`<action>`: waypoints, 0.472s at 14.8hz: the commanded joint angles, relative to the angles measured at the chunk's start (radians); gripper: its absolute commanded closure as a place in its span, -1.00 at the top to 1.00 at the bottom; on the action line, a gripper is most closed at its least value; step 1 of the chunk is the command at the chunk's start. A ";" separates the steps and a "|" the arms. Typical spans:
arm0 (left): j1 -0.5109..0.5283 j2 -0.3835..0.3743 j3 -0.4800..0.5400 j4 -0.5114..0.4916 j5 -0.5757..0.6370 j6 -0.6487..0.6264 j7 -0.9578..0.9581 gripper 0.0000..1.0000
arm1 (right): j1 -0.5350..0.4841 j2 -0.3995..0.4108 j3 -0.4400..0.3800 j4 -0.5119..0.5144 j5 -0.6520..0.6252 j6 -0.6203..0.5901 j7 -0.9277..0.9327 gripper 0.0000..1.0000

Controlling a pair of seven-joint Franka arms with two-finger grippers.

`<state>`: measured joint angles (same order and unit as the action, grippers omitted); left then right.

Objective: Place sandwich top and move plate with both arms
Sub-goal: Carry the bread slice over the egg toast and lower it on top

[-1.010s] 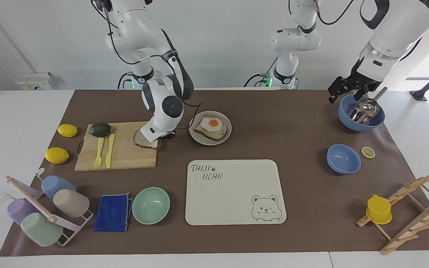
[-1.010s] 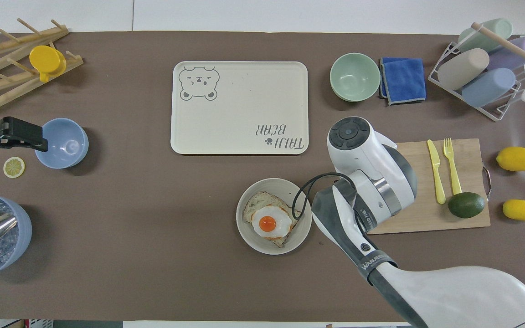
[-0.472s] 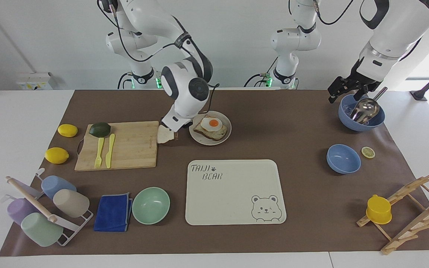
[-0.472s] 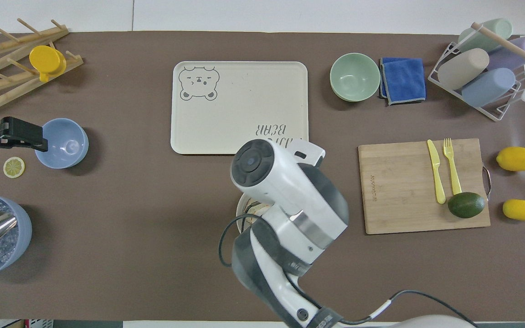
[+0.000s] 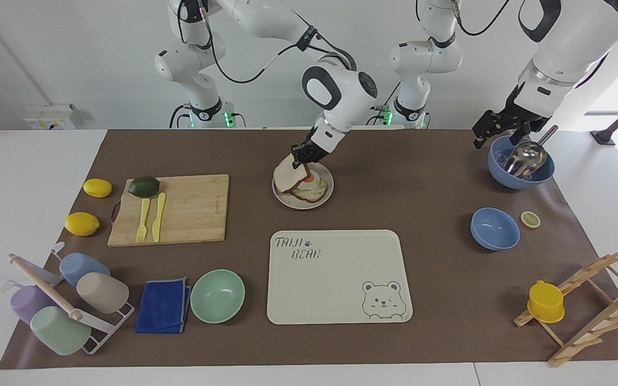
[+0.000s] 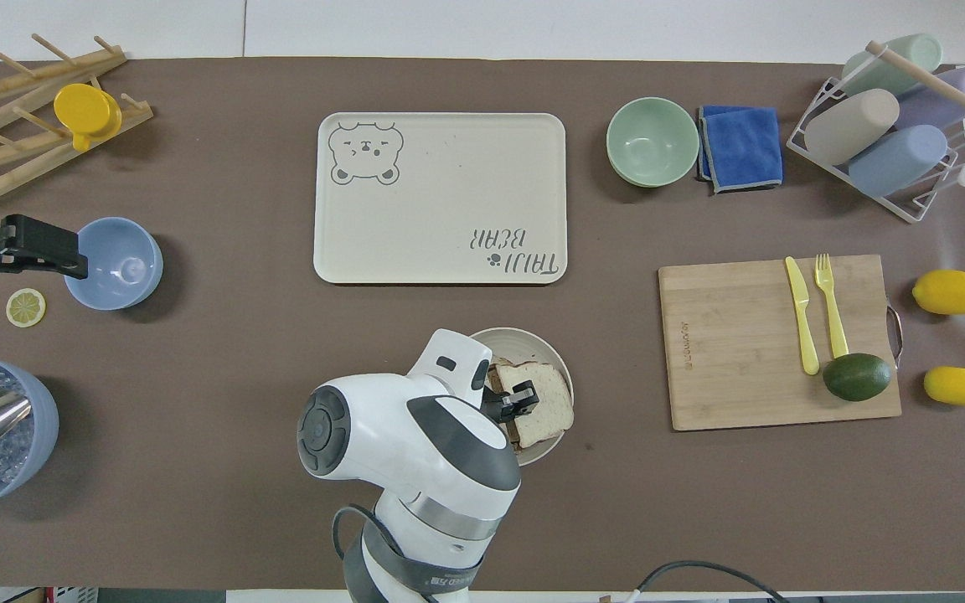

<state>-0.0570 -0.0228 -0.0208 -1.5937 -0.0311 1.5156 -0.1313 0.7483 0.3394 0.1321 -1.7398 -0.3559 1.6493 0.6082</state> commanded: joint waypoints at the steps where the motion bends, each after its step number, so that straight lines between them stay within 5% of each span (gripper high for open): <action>1: 0.011 -0.020 -0.008 -0.022 0.016 0.012 0.009 1.00 | -0.014 0.007 0.001 0.005 -0.020 0.044 0.008 -1.00; 3: 0.011 -0.020 -0.008 -0.023 0.016 0.011 0.009 1.00 | -0.020 0.021 0.001 0.002 -0.008 0.117 0.028 -1.00; 6: 0.011 -0.031 -0.008 -0.044 0.016 0.012 0.015 1.00 | -0.043 0.026 0.001 -0.012 0.082 0.214 0.054 -0.41; 7: 0.011 -0.040 -0.008 -0.055 0.016 0.012 0.013 1.00 | -0.046 0.027 0.001 -0.010 0.107 0.224 0.056 0.08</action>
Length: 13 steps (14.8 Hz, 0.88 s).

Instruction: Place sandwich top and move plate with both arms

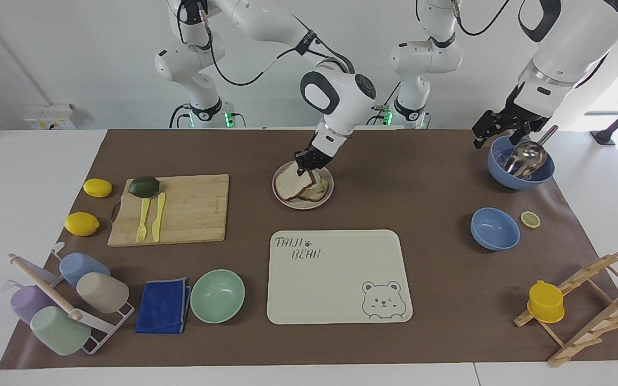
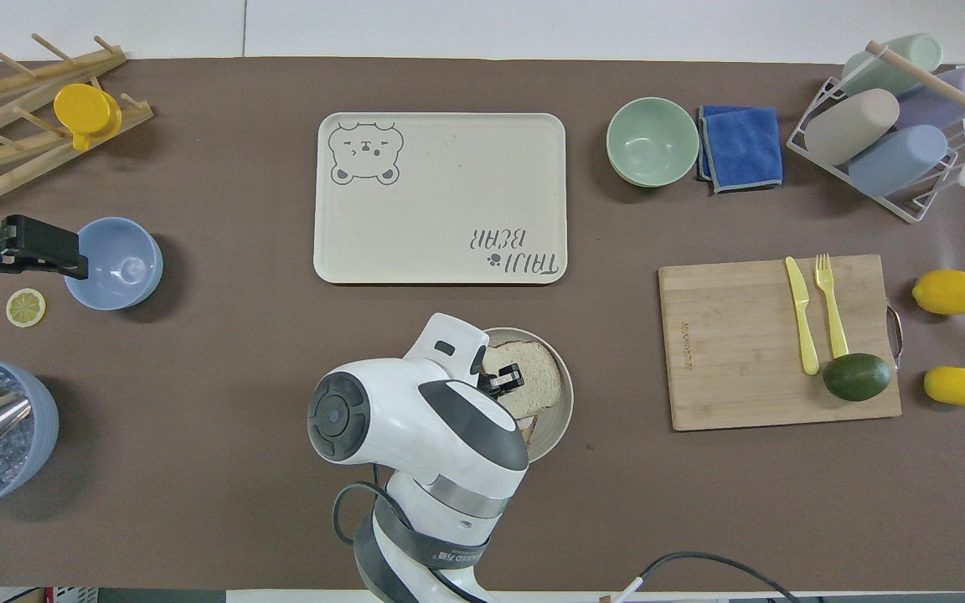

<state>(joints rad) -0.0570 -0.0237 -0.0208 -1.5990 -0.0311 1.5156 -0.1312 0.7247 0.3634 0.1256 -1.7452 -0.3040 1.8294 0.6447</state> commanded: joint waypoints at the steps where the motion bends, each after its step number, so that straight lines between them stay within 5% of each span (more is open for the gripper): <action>1: 0.011 -0.039 -0.008 -0.053 0.016 0.015 0.009 1.00 | -0.022 0.002 0.008 -0.007 0.062 0.057 0.020 0.21; 2: 0.011 -0.039 -0.008 -0.053 0.016 0.015 0.010 1.00 | -0.022 0.000 0.008 -0.005 0.065 0.059 0.020 0.77; 3: 0.011 -0.039 -0.008 -0.053 0.016 0.015 0.012 1.00 | -0.025 -0.010 0.008 -0.005 0.065 0.059 0.017 1.00; 8: 0.011 -0.039 -0.007 -0.053 0.016 0.014 0.009 1.00 | -0.209 -0.150 0.008 0.001 0.068 0.045 -0.013 1.00; 13: -0.004 -0.051 -0.016 -0.093 0.010 0.050 0.002 1.00 | -0.476 -0.238 0.006 0.000 0.228 -0.010 -0.172 1.00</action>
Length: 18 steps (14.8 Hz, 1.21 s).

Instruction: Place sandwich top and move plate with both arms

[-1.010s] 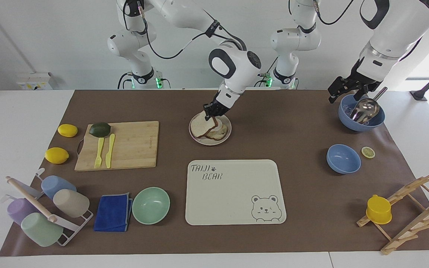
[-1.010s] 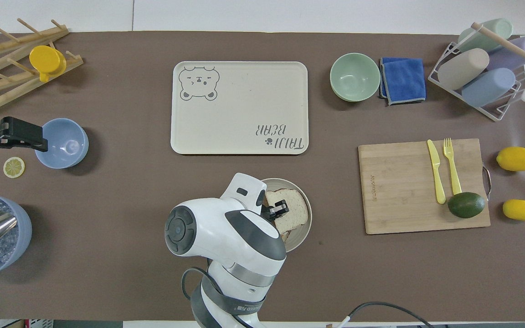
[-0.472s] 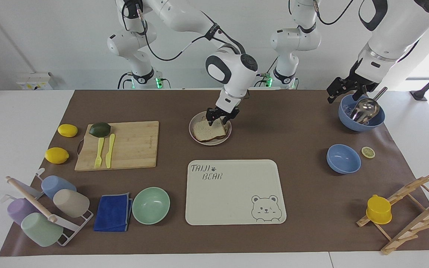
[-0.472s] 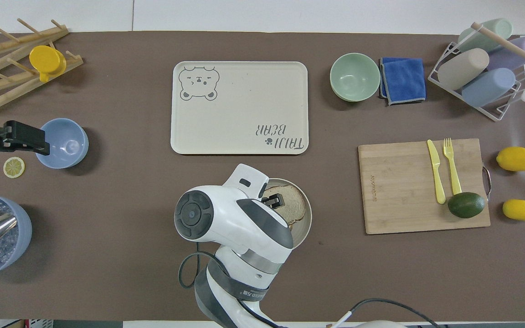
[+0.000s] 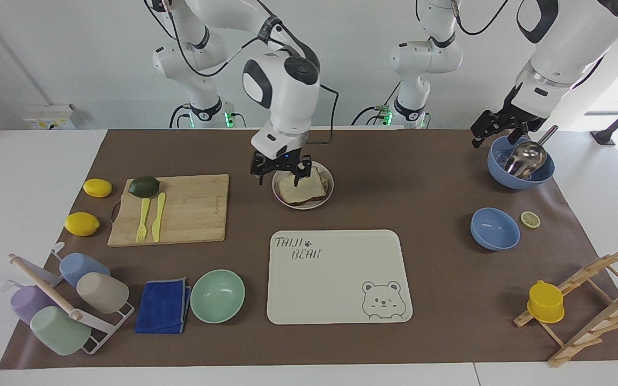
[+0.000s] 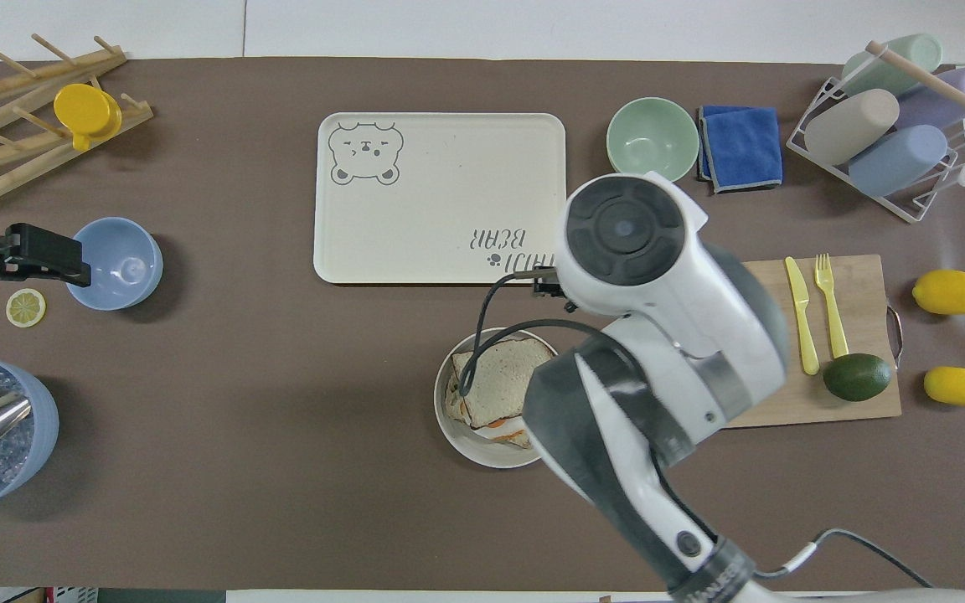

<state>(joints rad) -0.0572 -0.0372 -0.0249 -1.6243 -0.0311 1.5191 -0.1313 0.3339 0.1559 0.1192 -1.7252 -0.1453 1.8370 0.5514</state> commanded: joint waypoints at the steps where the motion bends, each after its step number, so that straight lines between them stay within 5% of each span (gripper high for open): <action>1: -0.024 -0.052 -0.013 -0.104 0.004 0.065 -0.020 1.00 | -0.122 -0.030 0.013 -0.020 0.085 -0.022 -0.111 1.00; 6: -0.137 -0.061 -0.015 -0.305 -0.110 0.267 -0.145 1.00 | -0.243 -0.088 0.002 -0.013 0.089 -0.088 -0.188 1.00; 10: -0.292 -0.056 -0.013 -0.504 -0.215 0.488 -0.169 1.00 | -0.239 -0.134 -0.202 0.084 0.161 -0.261 -0.473 1.00; 13: -0.380 -0.046 -0.015 -0.653 -0.315 0.686 -0.169 1.00 | -0.240 -0.159 -0.236 0.081 0.136 -0.369 -0.547 1.00; 16: -0.453 -0.035 -0.015 -0.733 -0.377 0.808 -0.168 0.87 | -0.231 -0.205 -0.265 0.000 0.138 -0.377 -0.573 1.00; 18: -0.483 -0.011 -0.013 -0.733 -0.429 0.825 -0.168 0.61 | -0.237 -0.200 -0.265 0.004 0.139 -0.357 -0.579 1.00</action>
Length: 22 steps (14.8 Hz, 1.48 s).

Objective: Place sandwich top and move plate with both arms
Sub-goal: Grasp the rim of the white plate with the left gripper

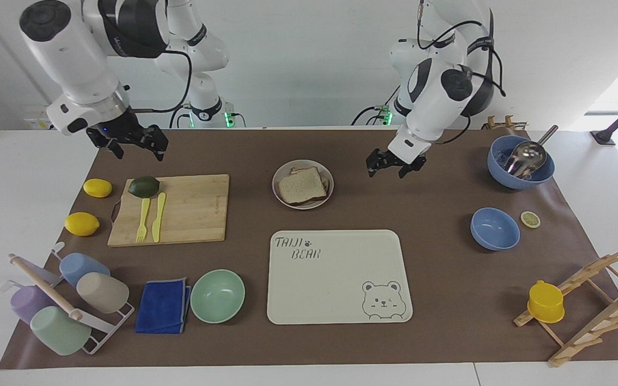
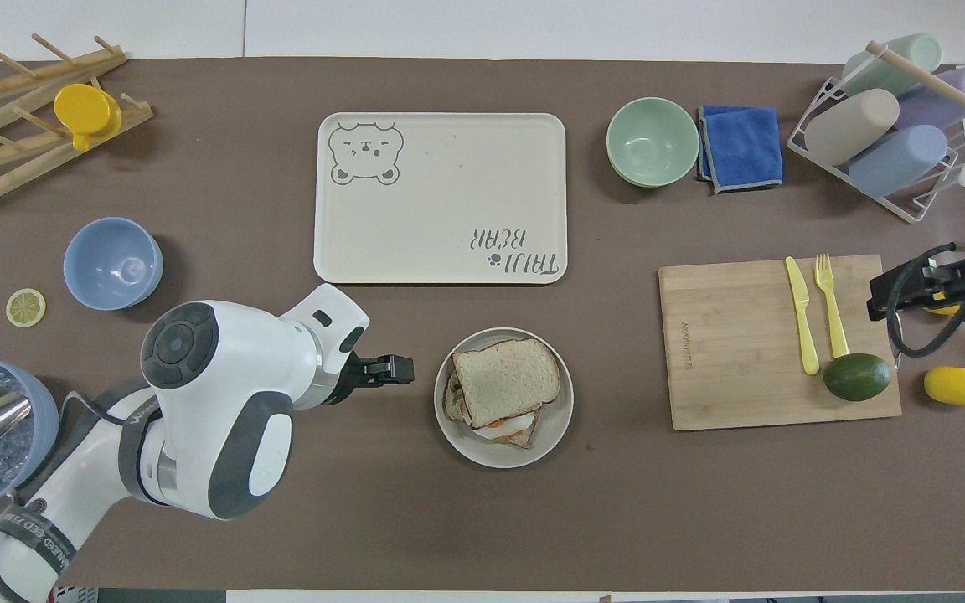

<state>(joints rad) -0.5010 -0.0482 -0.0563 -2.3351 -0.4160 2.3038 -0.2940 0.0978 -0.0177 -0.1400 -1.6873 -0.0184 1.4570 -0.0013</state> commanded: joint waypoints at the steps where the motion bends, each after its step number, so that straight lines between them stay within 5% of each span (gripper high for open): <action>1: -0.054 0.017 0.016 -0.024 -0.049 0.077 -0.005 0.60 | -0.001 -0.025 -0.006 -0.032 0.012 0.043 -0.025 1.00; 4: -0.080 0.063 0.016 -0.027 -0.094 0.121 -0.005 0.28 | -0.006 -0.024 -0.010 -0.031 0.012 0.040 -0.016 1.00; 10: -0.131 0.119 0.016 -0.027 -0.138 0.204 -0.005 0.21 | -0.004 -0.022 -0.013 -0.028 0.014 0.039 -0.019 1.00; 18: -0.169 0.122 0.018 -0.027 -0.147 0.216 -0.005 -0.26 | -0.001 -0.002 -0.030 0.012 0.003 0.031 -0.023 1.00; 22: -0.169 0.134 0.016 -0.027 -0.155 0.229 -0.005 -0.75 | -0.003 -0.002 -0.030 0.014 -0.005 0.031 -0.026 1.00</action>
<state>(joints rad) -0.6473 0.0782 -0.0531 -2.3501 -0.5486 2.5017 -0.2969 0.0980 -0.0198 -0.1679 -1.6806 -0.0196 1.4866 -0.0017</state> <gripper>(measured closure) 0.731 0.000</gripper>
